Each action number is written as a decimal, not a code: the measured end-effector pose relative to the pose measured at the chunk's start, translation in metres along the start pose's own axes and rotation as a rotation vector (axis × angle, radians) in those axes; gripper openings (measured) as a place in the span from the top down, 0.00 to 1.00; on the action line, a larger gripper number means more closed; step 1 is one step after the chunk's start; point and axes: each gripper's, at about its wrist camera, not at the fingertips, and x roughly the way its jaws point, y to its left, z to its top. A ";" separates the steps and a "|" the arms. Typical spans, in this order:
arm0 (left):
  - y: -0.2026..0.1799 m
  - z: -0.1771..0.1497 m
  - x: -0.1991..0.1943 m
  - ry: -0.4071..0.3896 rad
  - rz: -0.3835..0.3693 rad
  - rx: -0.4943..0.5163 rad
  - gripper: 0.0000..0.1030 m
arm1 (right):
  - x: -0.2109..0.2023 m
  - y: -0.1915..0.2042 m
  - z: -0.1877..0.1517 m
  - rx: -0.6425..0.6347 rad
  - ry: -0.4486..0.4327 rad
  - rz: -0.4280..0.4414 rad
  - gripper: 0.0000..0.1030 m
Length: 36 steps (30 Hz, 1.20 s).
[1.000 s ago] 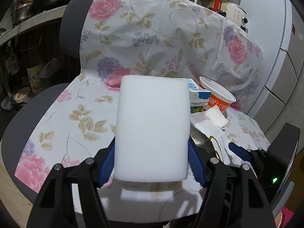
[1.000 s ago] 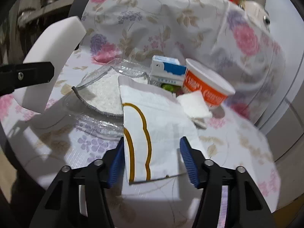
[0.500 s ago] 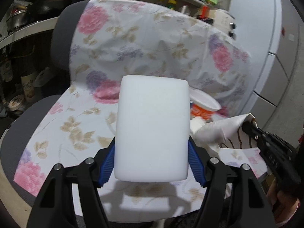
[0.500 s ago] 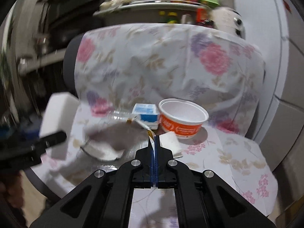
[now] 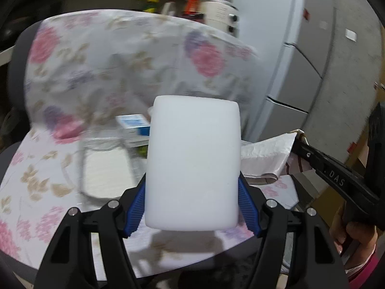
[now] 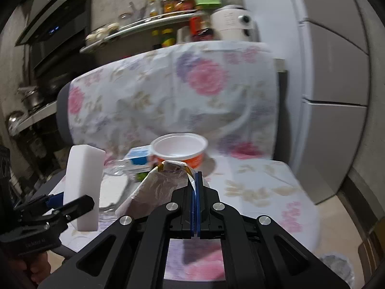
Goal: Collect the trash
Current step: 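Carry the sponge and tissue to the floor bin and open both tools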
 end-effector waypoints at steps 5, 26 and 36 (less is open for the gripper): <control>-0.045 -0.001 0.012 0.000 -0.087 0.066 0.36 | -0.031 -0.040 -0.006 0.050 -0.024 -0.089 0.99; -0.252 -0.068 0.066 0.119 -0.529 0.352 0.35 | -0.161 -0.202 -0.110 0.318 0.034 -0.531 0.99; -0.302 -0.092 0.093 0.190 -0.564 0.438 0.28 | -0.145 -0.257 -0.160 0.455 0.130 -0.559 0.94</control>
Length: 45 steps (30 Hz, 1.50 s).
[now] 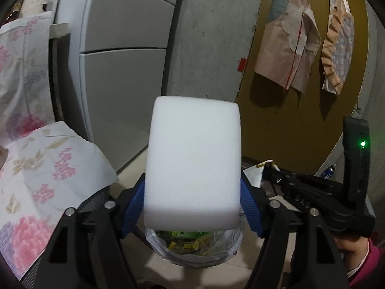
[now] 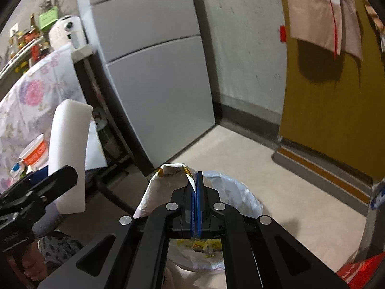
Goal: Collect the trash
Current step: 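Carry the sponge and tissue to the floor bin and open both tools, then return to the chair and grasp the white cloth pad with the left tool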
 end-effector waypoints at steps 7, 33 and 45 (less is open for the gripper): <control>0.002 0.005 0.008 0.007 0.013 -0.009 0.21 | 0.020 -0.010 -0.002 0.040 0.047 0.000 0.52; 0.092 -0.009 -0.109 -0.152 0.304 -0.156 0.21 | -0.049 0.104 0.035 -0.126 -0.130 0.184 0.46; 0.170 -0.057 -0.212 -0.143 0.600 -0.303 0.17 | -0.043 0.237 0.017 -0.365 -0.070 0.406 0.32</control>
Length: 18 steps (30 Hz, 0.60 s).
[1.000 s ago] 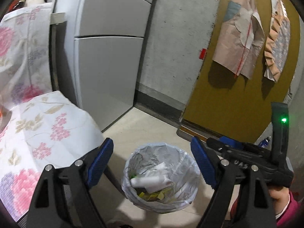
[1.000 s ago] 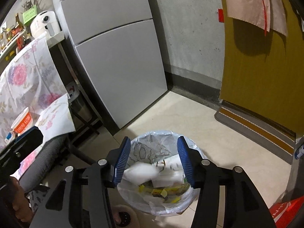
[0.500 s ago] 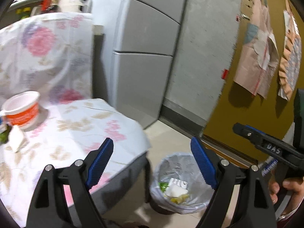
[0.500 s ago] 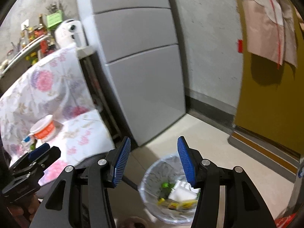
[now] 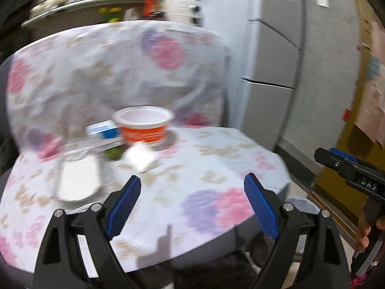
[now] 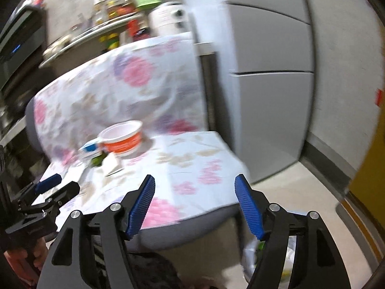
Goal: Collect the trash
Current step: 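Return to the chair and grasp the white cloth pad with the left tool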
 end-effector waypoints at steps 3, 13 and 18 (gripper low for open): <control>0.038 -0.002 -0.004 0.008 0.067 -0.063 0.17 | 0.014 0.027 0.006 -0.042 0.013 0.050 0.32; 0.141 0.006 0.008 0.047 0.252 -0.240 0.18 | 0.065 0.105 0.028 -0.154 0.030 0.170 0.32; 0.150 0.004 0.033 0.094 0.269 -0.243 0.25 | 0.092 0.130 0.032 -0.165 0.039 0.201 0.32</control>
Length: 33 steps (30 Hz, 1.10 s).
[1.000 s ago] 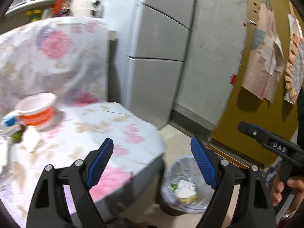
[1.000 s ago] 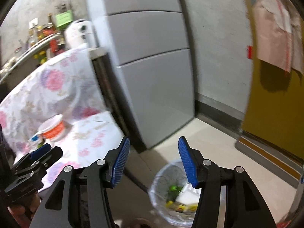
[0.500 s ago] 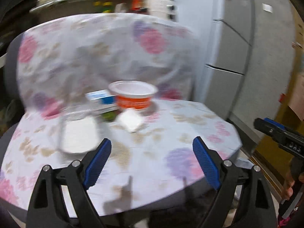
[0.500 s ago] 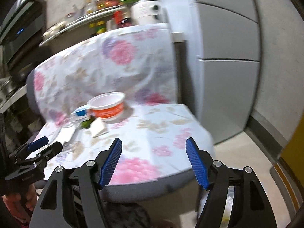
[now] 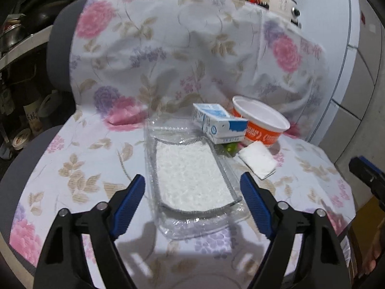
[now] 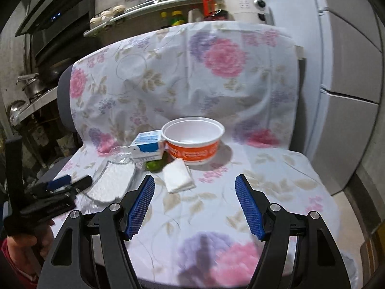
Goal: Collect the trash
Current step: 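Return to the chair and grasp the white cloth pad with the left tool, then grasp the blue-and-white milk carton with the right tool while the left tool holds the pad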
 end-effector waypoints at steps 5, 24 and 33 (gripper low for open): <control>-0.005 -0.003 0.033 0.050 0.017 0.032 0.36 | 0.018 0.003 -0.002 0.007 0.014 0.001 0.32; -0.003 -0.008 0.060 0.096 0.035 0.136 0.93 | 0.017 -0.015 -0.013 0.049 0.039 -0.019 0.32; 0.018 0.021 -0.017 -0.074 -0.004 0.031 0.93 | 0.012 -0.004 -0.005 0.030 0.025 -0.004 0.27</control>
